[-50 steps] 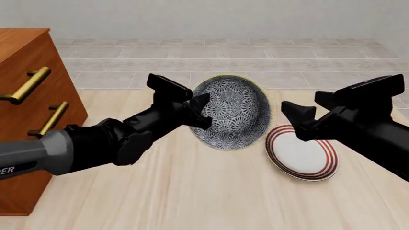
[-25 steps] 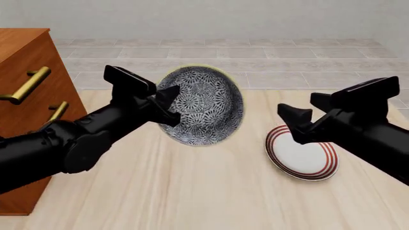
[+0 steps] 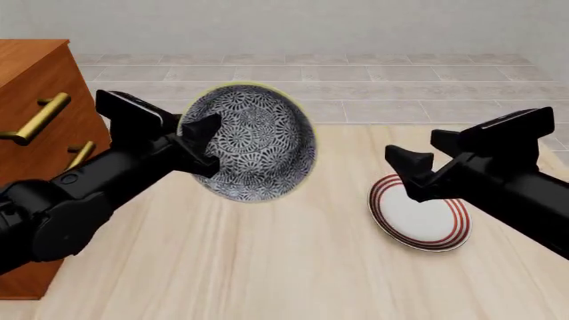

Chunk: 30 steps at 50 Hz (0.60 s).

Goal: Put the bowl on top of the cabinet.

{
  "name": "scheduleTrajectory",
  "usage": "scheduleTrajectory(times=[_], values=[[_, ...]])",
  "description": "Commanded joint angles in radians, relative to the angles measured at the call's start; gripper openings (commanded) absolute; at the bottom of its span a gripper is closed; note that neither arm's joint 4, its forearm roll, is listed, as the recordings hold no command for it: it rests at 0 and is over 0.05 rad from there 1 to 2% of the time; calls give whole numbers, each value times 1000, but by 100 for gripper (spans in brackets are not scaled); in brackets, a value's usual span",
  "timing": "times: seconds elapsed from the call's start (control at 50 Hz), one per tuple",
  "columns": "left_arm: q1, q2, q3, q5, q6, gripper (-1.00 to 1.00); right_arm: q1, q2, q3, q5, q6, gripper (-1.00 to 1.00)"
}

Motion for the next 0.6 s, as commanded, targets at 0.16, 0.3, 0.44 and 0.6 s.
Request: scheduleTrajectory(times=[0.16, 0.3, 0.44, 0.6], values=[[-11, 32, -21, 2, 18, -100, -1, 1, 0, 0, 1, 100], [-11, 32, -21, 2, 18, -100, -1, 1, 0, 0, 1, 100], [-11, 32, -21, 2, 18, -100, -1, 1, 0, 0, 1, 100], [-11, 27, -22, 9, 16, -100, 4, -11, 1, 6, 4, 100]])
